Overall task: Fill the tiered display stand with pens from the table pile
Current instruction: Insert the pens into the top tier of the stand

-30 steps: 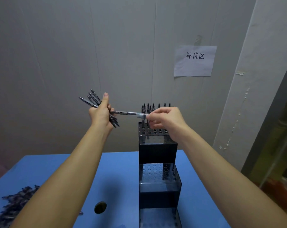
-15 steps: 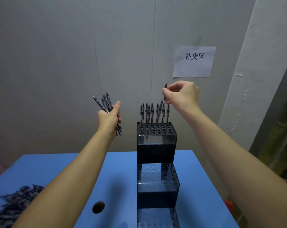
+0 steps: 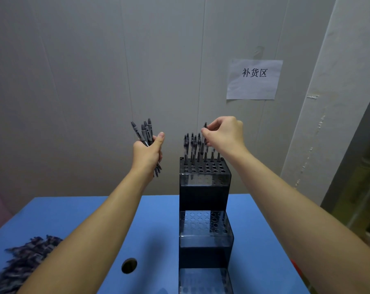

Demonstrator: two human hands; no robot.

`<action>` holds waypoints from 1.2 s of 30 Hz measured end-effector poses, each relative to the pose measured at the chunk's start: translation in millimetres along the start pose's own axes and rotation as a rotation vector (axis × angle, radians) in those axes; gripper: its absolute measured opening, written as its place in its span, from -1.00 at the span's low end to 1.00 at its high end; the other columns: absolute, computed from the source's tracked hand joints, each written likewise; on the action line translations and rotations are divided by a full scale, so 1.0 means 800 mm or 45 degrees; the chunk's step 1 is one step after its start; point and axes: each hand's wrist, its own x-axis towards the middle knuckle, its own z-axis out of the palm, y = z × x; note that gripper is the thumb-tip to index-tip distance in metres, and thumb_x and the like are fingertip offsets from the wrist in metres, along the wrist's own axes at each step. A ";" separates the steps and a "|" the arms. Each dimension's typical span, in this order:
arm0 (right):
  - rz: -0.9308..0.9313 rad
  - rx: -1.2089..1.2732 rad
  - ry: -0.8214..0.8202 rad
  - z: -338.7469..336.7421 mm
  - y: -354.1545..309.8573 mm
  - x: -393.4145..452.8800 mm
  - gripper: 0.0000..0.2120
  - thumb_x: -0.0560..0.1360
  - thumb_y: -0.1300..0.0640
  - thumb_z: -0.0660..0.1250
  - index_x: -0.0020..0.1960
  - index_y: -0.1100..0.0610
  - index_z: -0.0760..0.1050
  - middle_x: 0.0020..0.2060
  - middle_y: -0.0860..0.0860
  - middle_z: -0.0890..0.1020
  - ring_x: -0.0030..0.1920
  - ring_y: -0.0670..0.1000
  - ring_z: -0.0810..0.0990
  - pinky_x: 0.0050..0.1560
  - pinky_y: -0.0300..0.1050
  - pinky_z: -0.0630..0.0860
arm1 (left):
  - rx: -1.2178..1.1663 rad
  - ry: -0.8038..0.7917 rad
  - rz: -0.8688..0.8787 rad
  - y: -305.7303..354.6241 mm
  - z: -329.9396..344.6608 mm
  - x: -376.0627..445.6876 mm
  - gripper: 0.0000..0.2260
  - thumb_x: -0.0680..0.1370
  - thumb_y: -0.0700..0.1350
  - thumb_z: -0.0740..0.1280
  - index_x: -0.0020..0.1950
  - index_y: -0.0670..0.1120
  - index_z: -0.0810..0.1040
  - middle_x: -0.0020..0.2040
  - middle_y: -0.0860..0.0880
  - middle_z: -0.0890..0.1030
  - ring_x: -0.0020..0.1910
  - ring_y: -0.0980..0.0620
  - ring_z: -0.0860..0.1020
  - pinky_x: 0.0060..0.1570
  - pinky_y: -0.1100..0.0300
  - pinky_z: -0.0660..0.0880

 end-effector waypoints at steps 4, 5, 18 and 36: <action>0.031 -0.059 -0.015 0.003 0.001 -0.001 -0.79 0.47 0.16 0.50 -0.32 0.17 0.62 -0.35 0.08 0.70 -0.23 0.08 0.73 -0.05 0.08 0.70 | 0.022 -0.019 0.011 0.001 0.000 -0.006 -0.78 0.64 -0.05 0.40 -0.14 -0.06 0.45 -0.41 0.00 0.42 -0.48 0.04 0.36 -0.40 0.18 0.37; 0.041 -0.076 -0.032 0.005 0.001 -0.001 -0.80 0.46 0.17 0.49 -0.31 0.21 0.64 -0.37 0.11 0.70 -0.25 0.10 0.73 -0.07 0.10 0.70 | 0.022 -0.017 0.009 0.001 0.000 -0.007 -0.79 0.64 -0.05 0.40 -0.12 -0.07 0.45 -0.41 0.00 0.41 -0.48 0.04 0.36 -0.41 0.18 0.37; 0.168 -0.163 -0.122 0.023 0.016 -0.023 -0.70 0.50 0.12 0.52 -0.32 0.28 0.66 -0.42 0.16 0.68 -0.31 0.08 0.72 -0.06 0.07 0.71 | -0.020 -0.044 -0.070 0.004 -0.016 -0.023 -0.80 0.64 -0.03 0.39 -0.09 -0.08 0.47 -0.41 0.01 0.45 -0.45 0.06 0.41 -0.40 0.19 0.43; 0.079 0.068 0.101 -0.007 0.004 -0.102 -0.95 0.48 0.12 0.49 -0.13 0.08 0.72 -0.33 -0.07 0.72 -0.26 -0.06 0.72 -0.01 0.00 0.69 | -0.378 -0.249 -0.128 0.026 -0.001 -0.059 -0.70 0.65 -0.06 0.38 -0.19 -0.08 0.35 -0.47 0.04 0.35 -0.48 0.04 0.34 -0.43 0.20 0.34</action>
